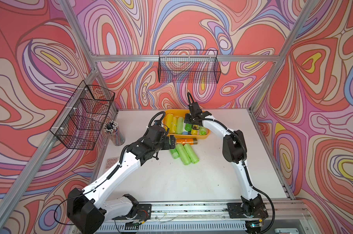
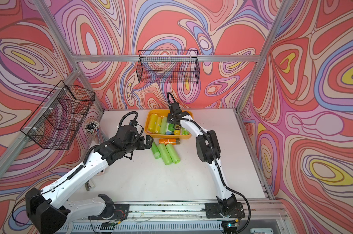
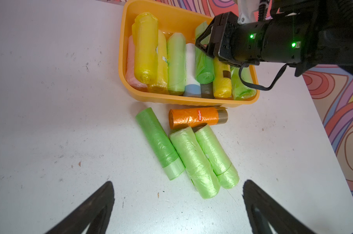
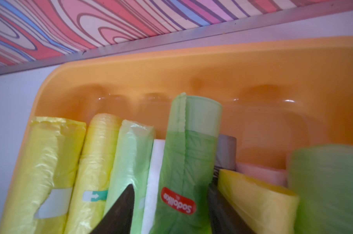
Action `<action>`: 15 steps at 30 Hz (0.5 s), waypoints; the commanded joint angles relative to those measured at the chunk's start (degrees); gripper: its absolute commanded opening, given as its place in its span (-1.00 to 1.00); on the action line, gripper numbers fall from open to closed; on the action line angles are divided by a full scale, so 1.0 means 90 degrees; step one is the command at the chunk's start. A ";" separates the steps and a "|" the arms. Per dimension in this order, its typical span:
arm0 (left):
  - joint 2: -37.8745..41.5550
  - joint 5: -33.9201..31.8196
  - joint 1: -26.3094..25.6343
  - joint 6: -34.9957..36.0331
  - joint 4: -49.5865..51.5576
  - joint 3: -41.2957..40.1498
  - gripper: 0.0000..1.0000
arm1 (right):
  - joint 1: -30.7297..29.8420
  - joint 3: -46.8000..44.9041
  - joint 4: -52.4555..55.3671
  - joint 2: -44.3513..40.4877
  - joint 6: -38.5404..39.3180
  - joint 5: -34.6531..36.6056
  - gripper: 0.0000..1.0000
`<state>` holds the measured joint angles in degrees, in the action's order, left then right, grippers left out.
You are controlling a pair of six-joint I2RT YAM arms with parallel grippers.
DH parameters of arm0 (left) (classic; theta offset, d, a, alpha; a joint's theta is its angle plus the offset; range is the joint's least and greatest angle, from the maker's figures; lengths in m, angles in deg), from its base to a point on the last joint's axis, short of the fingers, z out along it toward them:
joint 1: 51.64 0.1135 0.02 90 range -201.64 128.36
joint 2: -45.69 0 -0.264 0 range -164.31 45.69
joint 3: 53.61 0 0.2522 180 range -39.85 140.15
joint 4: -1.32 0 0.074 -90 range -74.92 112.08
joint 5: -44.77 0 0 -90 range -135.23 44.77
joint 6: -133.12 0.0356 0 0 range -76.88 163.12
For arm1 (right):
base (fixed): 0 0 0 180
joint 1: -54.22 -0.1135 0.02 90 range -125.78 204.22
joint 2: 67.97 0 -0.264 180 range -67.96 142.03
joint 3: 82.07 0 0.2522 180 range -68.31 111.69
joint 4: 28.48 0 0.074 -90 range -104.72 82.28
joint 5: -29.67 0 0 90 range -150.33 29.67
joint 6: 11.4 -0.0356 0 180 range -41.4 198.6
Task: Put the roll of trash bags into the storage box
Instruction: Place the roll of trash bags in the storage box.
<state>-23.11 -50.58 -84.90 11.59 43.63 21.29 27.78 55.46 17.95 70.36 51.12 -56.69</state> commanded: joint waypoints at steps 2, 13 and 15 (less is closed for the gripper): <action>-0.0061 0.0071 0.0051 0.0003 0.0156 0.0204 1.00 | 0.0087 -0.0230 0.0257 -0.0277 0.0085 0.0021 0.30; 0.0224 0.0271 0.0062 -0.0307 -0.0163 -0.0103 1.00 | 0.0089 -0.0793 0.0301 -0.1681 0.0063 -0.0396 0.83; 0.0249 0.0302 0.0062 -0.0306 -0.0191 -0.0132 1.00 | 0.0086 -0.0983 0.0384 -0.2030 0.0028 -0.0404 0.92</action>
<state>-22.19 -48.63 -84.77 9.84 43.11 21.10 28.40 48.07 20.14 57.61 51.71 -59.73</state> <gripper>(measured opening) 0.999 0.954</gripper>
